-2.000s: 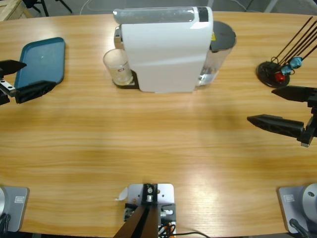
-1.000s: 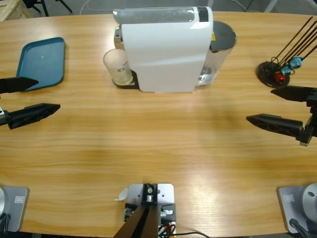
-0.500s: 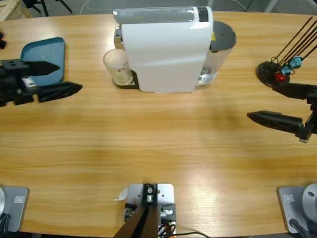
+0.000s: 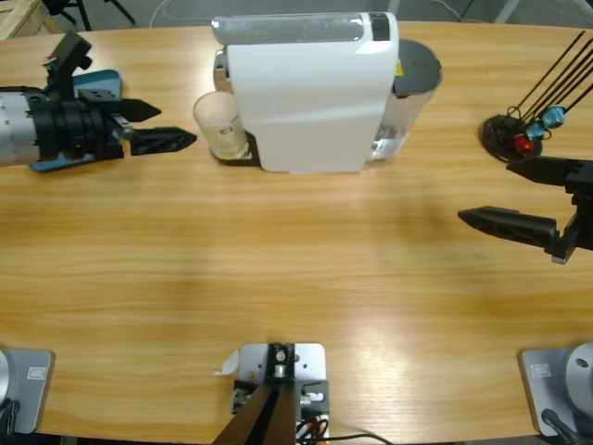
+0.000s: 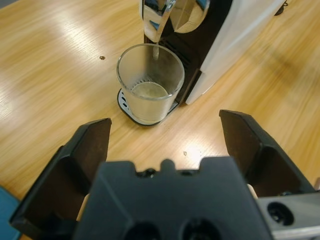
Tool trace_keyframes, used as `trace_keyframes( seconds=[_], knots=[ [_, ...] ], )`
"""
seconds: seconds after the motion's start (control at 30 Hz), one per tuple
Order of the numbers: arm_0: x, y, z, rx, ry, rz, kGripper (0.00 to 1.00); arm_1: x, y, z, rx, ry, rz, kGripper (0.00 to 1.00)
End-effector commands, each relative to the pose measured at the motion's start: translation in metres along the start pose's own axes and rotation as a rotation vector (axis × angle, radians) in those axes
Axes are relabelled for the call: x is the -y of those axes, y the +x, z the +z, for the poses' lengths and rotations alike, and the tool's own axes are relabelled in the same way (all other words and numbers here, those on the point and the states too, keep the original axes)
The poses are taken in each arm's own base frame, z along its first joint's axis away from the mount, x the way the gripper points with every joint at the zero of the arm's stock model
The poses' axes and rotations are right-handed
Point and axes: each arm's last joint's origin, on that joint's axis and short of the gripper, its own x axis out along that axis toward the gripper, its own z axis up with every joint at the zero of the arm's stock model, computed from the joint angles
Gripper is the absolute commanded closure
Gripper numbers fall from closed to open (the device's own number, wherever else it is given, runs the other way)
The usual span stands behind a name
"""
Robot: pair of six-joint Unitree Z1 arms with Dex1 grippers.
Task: Pour coffee
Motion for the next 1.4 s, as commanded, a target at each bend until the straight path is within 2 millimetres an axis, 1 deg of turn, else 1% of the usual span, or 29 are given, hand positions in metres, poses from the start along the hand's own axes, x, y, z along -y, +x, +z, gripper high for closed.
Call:
trace_keyframes(
  seconds=[0.03,0.2,0.57,0.73,0.97,1.13,1.17,1.27,1.33,1.4],
  knots=[
    [-0.013,0.034,-0.006,-0.051,0.001,-0.018,0.055,0.0,0.008,-0.011,-0.05,-0.011,-0.004,0.0],
    [-0.017,0.048,-0.007,-0.054,0.0,-0.029,0.055,0.0,0.009,-0.011,-0.054,-0.01,-0.003,0.0],
    [-0.024,0.076,0.001,-0.063,-0.009,-0.077,0.055,0.0,0.01,-0.01,-0.059,-0.011,0.001,0.0],
    [-0.027,0.088,0.0,-0.08,-0.015,-0.084,0.055,0.0,0.01,-0.01,-0.059,-0.013,0.002,0.0],
    [-0.031,0.099,0.0,-0.091,-0.02,-0.089,0.055,0.0,0.01,-0.01,-0.062,-0.013,0.002,0.0],
    [-0.031,0.102,-0.002,-0.097,-0.021,-0.092,0.075,0.0,0.011,-0.01,-0.066,-0.014,0.001,0.0],
    [-0.031,0.103,-0.002,-0.098,-0.021,-0.092,0.131,0.0,0.011,-0.01,-0.066,-0.014,0.001,0.0],
    [-0.032,0.104,-0.002,-0.091,-0.02,-0.1,0.381,0.0,0.012,-0.01,-0.067,-0.014,0.001,0.0],
    [-0.032,0.105,-0.002,-0.087,-0.019,-0.101,0.484,0.0,0.012,-0.01,-0.067,-0.015,0.001,0.0],
    [-0.032,0.106,-0.003,-0.088,-0.019,-0.102,0.52,0.0,0.012,-0.01,-0.067,-0.015,0.001,0.0]
  ],
)
